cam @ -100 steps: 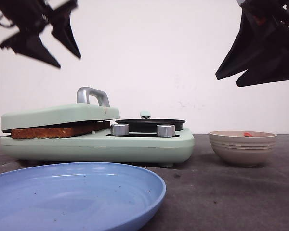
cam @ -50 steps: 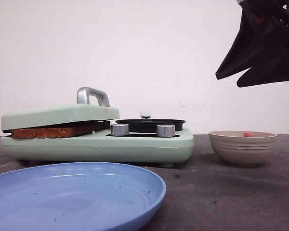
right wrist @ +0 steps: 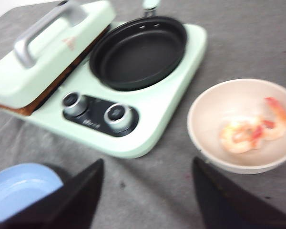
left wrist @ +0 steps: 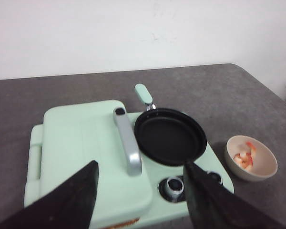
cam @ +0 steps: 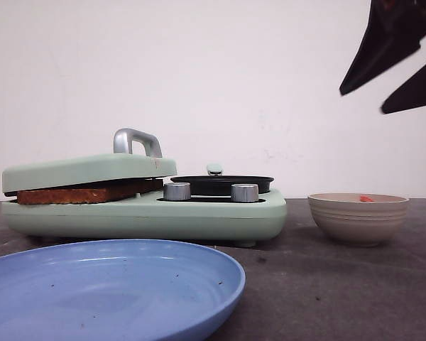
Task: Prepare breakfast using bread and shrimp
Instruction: 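Lower the right gripper to the shrimp bowl rim and grasp it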
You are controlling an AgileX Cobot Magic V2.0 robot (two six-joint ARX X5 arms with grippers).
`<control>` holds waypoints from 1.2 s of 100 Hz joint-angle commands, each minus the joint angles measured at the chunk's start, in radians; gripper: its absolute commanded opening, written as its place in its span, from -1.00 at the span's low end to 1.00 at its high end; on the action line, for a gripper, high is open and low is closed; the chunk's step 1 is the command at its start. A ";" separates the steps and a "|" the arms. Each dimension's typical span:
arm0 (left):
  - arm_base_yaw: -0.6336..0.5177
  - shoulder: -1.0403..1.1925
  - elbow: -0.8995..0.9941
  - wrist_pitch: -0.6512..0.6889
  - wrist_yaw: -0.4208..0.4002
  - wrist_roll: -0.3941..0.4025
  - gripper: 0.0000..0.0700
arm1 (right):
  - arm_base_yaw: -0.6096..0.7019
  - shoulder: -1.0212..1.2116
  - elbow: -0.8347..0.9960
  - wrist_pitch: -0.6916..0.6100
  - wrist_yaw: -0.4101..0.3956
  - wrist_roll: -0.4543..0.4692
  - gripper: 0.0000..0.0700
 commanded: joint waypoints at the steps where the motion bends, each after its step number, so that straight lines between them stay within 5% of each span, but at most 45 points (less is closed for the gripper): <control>1: -0.003 -0.042 -0.041 0.021 -0.006 0.012 -0.19 | -0.019 0.004 0.044 -0.036 -0.017 -0.010 0.33; 47: -0.003 -0.373 -0.283 -0.065 -0.030 0.026 -0.20 | -0.217 0.261 0.338 -0.365 -0.010 -0.109 0.18; 120: -0.003 -0.420 -0.283 -0.106 -0.049 0.116 -0.20 | -0.380 0.774 0.542 -0.447 -0.066 -0.145 0.17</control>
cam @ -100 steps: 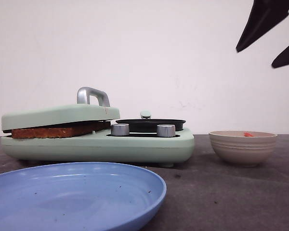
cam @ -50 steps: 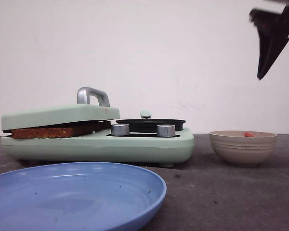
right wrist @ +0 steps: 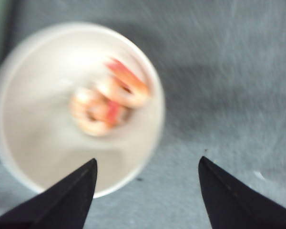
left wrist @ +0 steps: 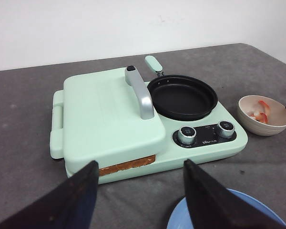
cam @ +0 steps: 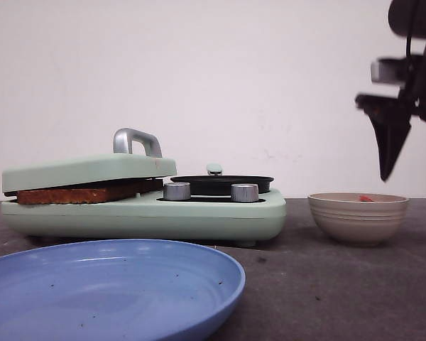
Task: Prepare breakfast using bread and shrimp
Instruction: 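Lower the right gripper to the shrimp bowl rim and grasp it, then lift the bowl with the right gripper and tip shrimp into the pan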
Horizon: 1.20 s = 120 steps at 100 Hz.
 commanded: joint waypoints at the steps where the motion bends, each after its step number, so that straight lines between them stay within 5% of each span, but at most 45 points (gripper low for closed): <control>1: -0.002 0.003 0.007 0.011 -0.003 0.017 -0.20 | -0.010 0.029 0.021 0.005 -0.023 -0.007 0.17; 25: -0.002 0.003 0.007 0.011 -0.002 0.019 -0.20 | -0.039 0.062 0.021 0.034 -0.067 -0.001 0.13; 36: -0.002 0.003 0.007 0.011 -0.002 0.020 -0.20 | -0.043 0.075 0.021 0.052 -0.081 0.000 -0.08; 98: -0.002 0.003 0.007 0.011 -0.002 0.027 -0.20 | -0.042 0.200 0.021 0.086 -0.107 0.023 -0.10; 103: -0.002 0.003 0.007 0.011 -0.003 0.031 -0.20 | -0.042 0.200 0.021 0.096 -0.108 0.031 -0.27; 113: -0.002 0.003 0.007 0.011 -0.003 0.031 -0.20 | -0.042 0.200 0.021 0.109 -0.110 0.038 -0.96; 120: -0.002 0.003 0.007 0.011 -0.003 0.031 -0.20 | -0.042 0.200 0.021 0.112 -0.119 0.040 -1.00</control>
